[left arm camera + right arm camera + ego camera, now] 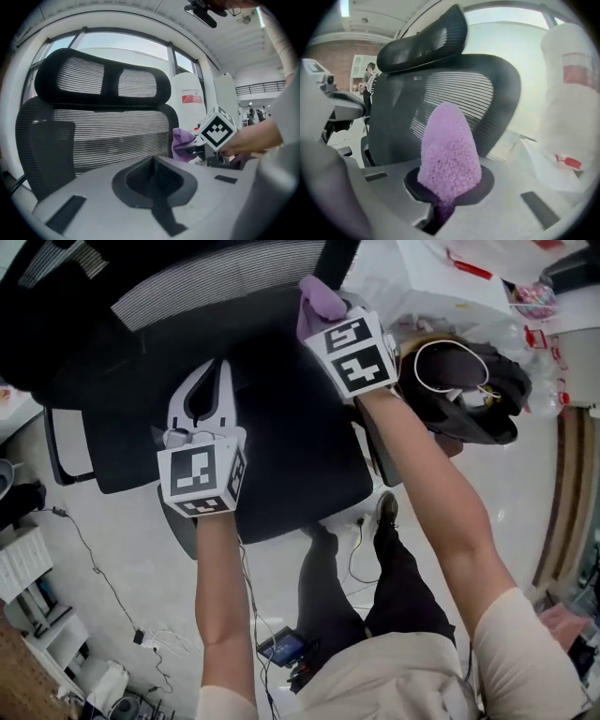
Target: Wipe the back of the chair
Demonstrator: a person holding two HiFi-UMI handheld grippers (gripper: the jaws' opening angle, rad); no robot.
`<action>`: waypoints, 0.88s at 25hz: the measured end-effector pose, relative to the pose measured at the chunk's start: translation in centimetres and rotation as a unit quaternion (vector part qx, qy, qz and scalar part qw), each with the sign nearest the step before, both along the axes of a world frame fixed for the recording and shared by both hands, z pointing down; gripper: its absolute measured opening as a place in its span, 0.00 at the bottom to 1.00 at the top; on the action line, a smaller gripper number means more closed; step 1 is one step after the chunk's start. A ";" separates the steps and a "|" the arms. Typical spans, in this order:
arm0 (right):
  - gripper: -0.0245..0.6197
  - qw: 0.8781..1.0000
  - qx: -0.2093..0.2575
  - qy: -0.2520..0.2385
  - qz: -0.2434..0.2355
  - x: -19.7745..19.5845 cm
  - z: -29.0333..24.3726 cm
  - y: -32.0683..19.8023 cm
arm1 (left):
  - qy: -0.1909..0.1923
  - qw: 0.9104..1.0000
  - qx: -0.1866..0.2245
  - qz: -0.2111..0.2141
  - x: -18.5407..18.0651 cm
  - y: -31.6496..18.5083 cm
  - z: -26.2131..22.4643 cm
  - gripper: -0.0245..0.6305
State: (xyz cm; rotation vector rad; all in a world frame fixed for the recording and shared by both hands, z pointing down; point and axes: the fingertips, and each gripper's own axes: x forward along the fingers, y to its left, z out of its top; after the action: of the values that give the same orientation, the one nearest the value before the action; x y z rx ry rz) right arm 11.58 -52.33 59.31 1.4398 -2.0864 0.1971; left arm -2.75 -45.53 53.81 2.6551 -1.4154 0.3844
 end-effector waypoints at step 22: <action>0.07 0.992 0.000 -0.008 -0.124 -19.7 -0.1 0.6 | -0.002 0.995 0.002 -0.104 -14.9 3.6 0.1 0.05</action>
State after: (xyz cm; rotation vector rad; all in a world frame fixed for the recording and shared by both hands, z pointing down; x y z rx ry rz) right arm -8.12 -51.69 59.19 1.1675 -2.2545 0.1102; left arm -17.64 -41.91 53.88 2.4773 -1.6740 0.3667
